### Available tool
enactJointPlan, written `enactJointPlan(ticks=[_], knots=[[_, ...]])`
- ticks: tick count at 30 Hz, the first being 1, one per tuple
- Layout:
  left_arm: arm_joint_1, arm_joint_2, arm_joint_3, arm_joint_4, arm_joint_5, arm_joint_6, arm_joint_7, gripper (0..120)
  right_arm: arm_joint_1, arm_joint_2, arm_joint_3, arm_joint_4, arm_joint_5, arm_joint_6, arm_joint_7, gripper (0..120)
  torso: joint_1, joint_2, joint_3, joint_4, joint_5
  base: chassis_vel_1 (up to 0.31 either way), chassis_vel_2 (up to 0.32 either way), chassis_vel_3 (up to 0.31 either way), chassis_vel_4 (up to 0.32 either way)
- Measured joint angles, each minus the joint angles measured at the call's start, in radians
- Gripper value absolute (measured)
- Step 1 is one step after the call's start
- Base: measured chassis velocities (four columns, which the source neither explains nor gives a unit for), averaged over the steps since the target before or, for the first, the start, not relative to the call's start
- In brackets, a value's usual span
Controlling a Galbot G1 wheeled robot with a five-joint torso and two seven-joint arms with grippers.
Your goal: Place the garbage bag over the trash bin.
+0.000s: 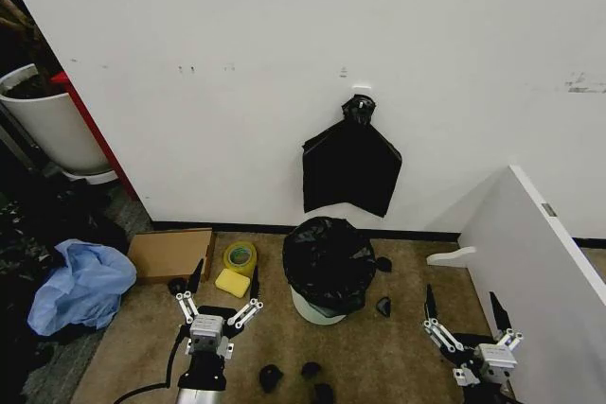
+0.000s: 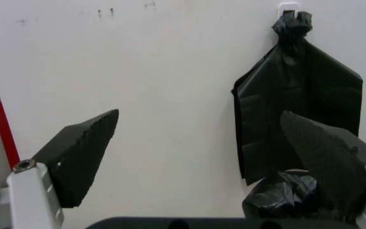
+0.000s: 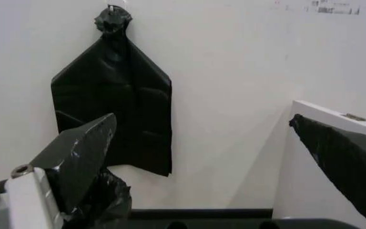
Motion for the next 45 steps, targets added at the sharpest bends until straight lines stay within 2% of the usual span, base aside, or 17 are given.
enactJointPlan(ticks=[45], knots=[[0.0,0.0,0.001,0.001,-0.001,0.001,0.0,100,0.0,-0.001,0.0,0.001,0.001,-0.001,0.0,100,0.0,0.0,0.0,0.0,0.0,0.0,0.0,0.0,0.0]])
